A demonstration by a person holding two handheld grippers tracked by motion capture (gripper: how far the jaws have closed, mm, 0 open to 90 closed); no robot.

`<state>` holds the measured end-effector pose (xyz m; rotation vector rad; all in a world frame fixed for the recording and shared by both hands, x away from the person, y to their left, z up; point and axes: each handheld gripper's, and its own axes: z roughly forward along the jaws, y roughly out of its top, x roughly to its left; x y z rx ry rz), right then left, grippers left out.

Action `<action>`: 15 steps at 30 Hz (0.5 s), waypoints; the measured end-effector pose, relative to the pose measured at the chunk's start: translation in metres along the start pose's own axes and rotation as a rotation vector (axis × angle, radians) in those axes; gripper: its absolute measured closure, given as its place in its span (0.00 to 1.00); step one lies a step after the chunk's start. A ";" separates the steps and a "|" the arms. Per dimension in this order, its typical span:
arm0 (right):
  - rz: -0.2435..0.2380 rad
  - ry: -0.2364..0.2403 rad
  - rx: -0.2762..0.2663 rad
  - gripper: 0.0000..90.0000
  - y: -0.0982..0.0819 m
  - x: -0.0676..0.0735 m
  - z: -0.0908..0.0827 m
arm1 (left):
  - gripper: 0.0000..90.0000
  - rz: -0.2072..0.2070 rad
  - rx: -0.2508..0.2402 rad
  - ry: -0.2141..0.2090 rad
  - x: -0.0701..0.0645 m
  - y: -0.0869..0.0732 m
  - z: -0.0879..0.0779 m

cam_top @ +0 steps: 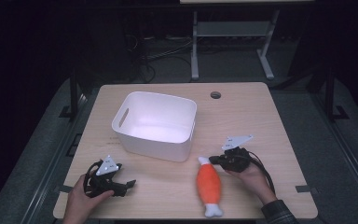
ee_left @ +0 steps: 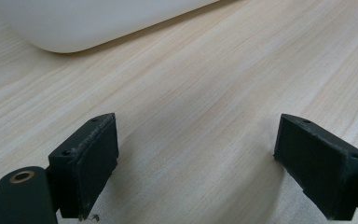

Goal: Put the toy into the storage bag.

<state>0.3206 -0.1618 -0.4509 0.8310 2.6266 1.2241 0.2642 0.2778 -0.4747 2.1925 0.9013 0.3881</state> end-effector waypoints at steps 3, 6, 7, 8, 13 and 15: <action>-0.002 0.002 0.008 0.99 0.004 0.001 0.005 | 0.14 0.000 0.000 0.000 0.000 0.000 0.000; -0.008 0.006 0.004 0.99 0.010 0.002 0.009 | 0.14 0.000 0.000 0.000 0.000 0.000 0.000; -0.011 0.006 0.006 0.99 0.011 0.003 0.010 | 0.14 0.000 0.000 0.000 0.000 0.000 0.000; -0.017 0.007 0.005 1.00 0.013 0.003 0.012 | 0.14 0.000 0.000 0.000 0.000 0.000 0.000; -0.021 0.024 0.003 0.99 0.020 0.006 0.021 | 0.14 0.000 0.000 0.000 0.000 0.000 0.000; -0.026 0.033 0.011 0.99 0.022 0.007 0.025 | 0.14 0.000 0.000 0.000 0.000 0.000 0.000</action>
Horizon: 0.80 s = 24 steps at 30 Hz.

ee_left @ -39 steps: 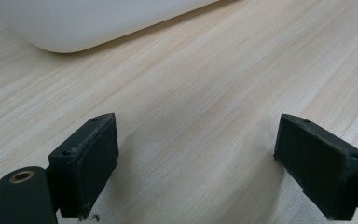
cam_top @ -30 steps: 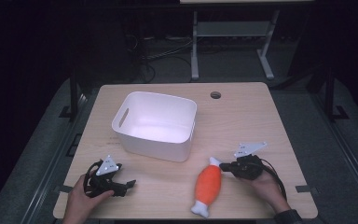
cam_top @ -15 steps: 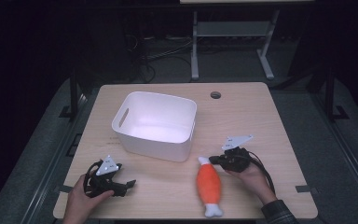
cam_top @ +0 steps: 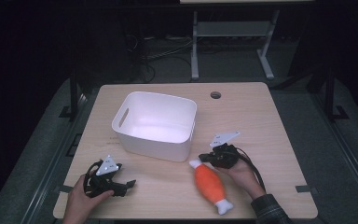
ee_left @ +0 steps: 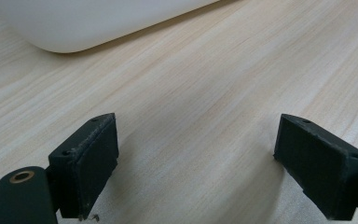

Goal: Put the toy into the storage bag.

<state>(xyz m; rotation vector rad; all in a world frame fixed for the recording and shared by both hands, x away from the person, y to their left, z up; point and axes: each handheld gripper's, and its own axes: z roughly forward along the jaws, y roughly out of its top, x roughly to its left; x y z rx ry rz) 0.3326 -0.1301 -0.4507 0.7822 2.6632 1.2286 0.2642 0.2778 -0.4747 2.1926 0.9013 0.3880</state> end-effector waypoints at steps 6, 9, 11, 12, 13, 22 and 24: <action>-0.006 0.024 0.003 1.00 0.005 0.004 0.008 | 0.14 0.000 0.000 0.000 0.000 0.000 0.000; -0.019 0.041 0.008 1.00 0.007 0.008 0.012 | 0.14 0.000 0.000 0.000 0.000 0.000 0.000; -0.030 0.045 0.020 1.00 0.010 0.011 0.014 | 0.14 0.000 0.000 0.000 0.000 0.000 0.000; -0.033 0.049 0.017 0.99 0.011 0.011 0.015 | 0.14 0.000 0.000 0.000 0.000 0.000 0.000; -0.037 0.051 0.017 0.99 0.013 0.013 0.015 | 0.14 0.000 0.000 0.000 0.000 0.000 0.000; -0.058 0.069 0.029 0.99 0.017 0.020 0.021 | 0.14 0.000 0.000 0.000 0.000 0.000 0.000; -0.062 0.062 0.034 0.99 0.017 0.022 0.021 | 0.14 0.000 0.000 0.000 0.000 0.000 0.000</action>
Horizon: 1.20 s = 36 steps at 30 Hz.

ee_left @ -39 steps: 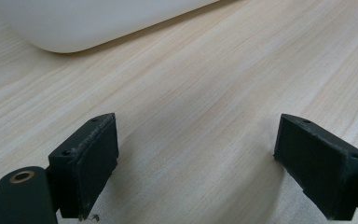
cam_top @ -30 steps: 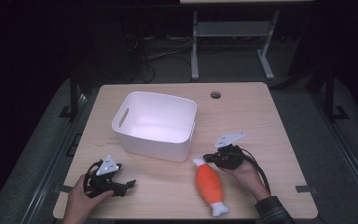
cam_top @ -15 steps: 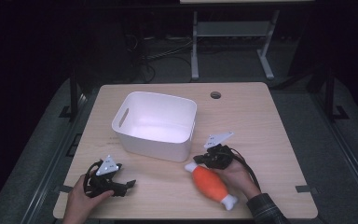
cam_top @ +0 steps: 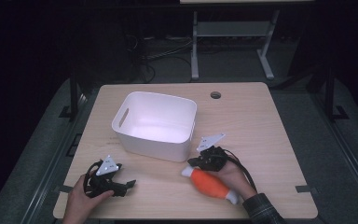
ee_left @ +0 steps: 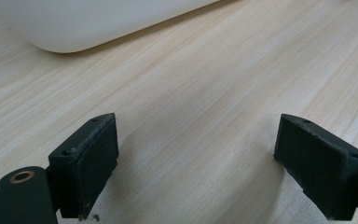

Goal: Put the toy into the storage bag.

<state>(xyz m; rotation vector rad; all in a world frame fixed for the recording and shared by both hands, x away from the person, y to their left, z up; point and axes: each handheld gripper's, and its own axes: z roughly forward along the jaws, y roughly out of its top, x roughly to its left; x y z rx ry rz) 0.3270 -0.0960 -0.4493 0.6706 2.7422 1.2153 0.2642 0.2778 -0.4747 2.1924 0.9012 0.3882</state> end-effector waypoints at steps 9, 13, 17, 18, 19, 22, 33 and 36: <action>0.039 -0.038 -0.029 0.96 -0.005 -0.008 -0.017 | 0.14 0.000 0.000 0.000 0.000 0.000 0.000; 0.068 -0.065 -0.047 0.89 -0.011 -0.015 -0.029 | 0.14 0.000 0.000 0.000 0.000 0.000 0.000; 0.104 -0.075 -0.056 0.78 -0.018 -0.021 -0.040 | 0.14 0.000 0.000 0.000 0.000 0.000 0.000; 0.116 -0.077 -0.056 0.74 -0.020 -0.022 -0.043 | 0.14 0.000 0.000 0.000 0.000 0.000 0.000; 0.125 -0.082 -0.058 0.71 -0.022 -0.024 -0.047 | 0.14 0.000 0.000 0.000 0.000 0.000 0.000; 0.134 -0.088 -0.059 0.62 -0.027 -0.025 -0.052 | 0.14 0.000 0.000 0.000 0.000 0.000 0.000; 0.194 -0.092 -0.064 0.37 -0.042 -0.019 -0.077 | 0.14 -0.002 0.000 0.002 0.000 0.000 0.000; 0.205 -0.091 -0.080 0.32 -0.049 -0.015 -0.083 | 0.14 -0.002 0.003 0.001 0.000 0.000 0.000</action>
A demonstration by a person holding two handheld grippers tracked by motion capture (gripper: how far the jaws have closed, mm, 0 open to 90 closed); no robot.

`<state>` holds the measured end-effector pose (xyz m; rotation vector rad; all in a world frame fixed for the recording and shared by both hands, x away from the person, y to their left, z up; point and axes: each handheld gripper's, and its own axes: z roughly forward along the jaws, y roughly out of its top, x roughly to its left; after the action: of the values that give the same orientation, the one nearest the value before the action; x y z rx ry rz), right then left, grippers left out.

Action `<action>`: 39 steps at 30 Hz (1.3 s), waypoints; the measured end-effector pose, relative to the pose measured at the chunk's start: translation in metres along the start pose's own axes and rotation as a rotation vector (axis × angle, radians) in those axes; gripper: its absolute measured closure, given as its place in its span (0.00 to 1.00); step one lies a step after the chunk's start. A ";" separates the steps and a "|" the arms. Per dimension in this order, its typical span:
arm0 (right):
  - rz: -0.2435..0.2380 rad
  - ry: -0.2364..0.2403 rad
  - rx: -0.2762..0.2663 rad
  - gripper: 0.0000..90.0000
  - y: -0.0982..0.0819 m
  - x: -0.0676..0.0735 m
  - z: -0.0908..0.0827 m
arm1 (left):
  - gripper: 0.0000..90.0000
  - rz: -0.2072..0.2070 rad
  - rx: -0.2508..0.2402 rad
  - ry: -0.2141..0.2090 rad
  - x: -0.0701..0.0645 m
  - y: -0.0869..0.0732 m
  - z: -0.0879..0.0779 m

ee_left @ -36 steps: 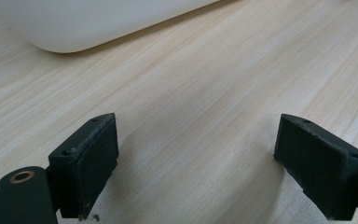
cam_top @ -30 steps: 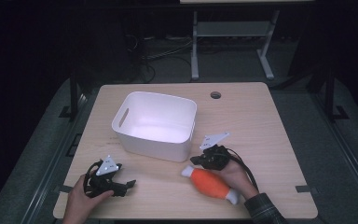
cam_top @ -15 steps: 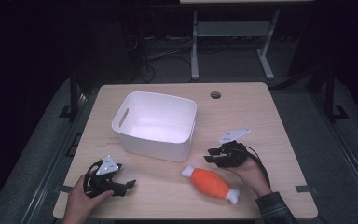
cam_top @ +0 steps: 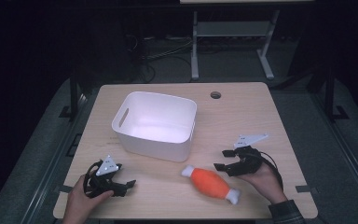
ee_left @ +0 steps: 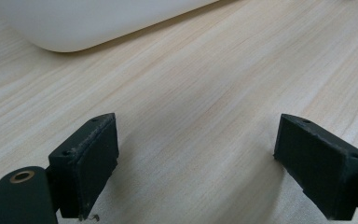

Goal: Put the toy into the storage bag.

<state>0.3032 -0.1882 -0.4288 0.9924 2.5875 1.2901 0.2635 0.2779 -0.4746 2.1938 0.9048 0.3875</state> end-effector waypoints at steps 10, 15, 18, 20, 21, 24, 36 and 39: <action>-0.003 0.025 0.016 0.20 -0.017 0.019 -0.004 | 0.14 0.001 -0.002 0.001 0.000 0.000 0.000; -0.021 0.050 0.024 0.17 -0.017 0.028 0.002 | 0.14 0.001 -0.002 0.001 0.000 0.000 0.000; -0.024 0.065 0.025 0.17 -0.016 0.031 0.007 | 0.14 0.001 -0.002 0.001 0.000 0.000 0.000; -0.023 0.072 0.029 0.17 -0.016 0.031 0.010 | 0.14 0.001 -0.002 0.001 0.000 0.000 0.000; -0.021 0.074 0.032 0.17 -0.017 0.032 0.012 | 0.14 0.001 -0.002 0.001 0.000 0.000 0.000; -0.018 0.075 0.038 0.17 -0.017 0.031 0.015 | 0.14 0.001 -0.002 0.001 0.000 0.000 0.000; -0.005 0.108 0.050 0.17 -0.021 0.030 0.024 | 0.14 0.001 -0.002 0.001 0.000 0.000 0.000; -0.015 0.113 0.056 0.16 -0.022 0.032 0.025 | 0.14 0.001 -0.002 0.001 0.000 0.000 0.000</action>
<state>0.2754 -0.1617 -0.4552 0.9332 2.7238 1.3135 0.2636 0.2779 -0.4748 2.1925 0.9034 0.3894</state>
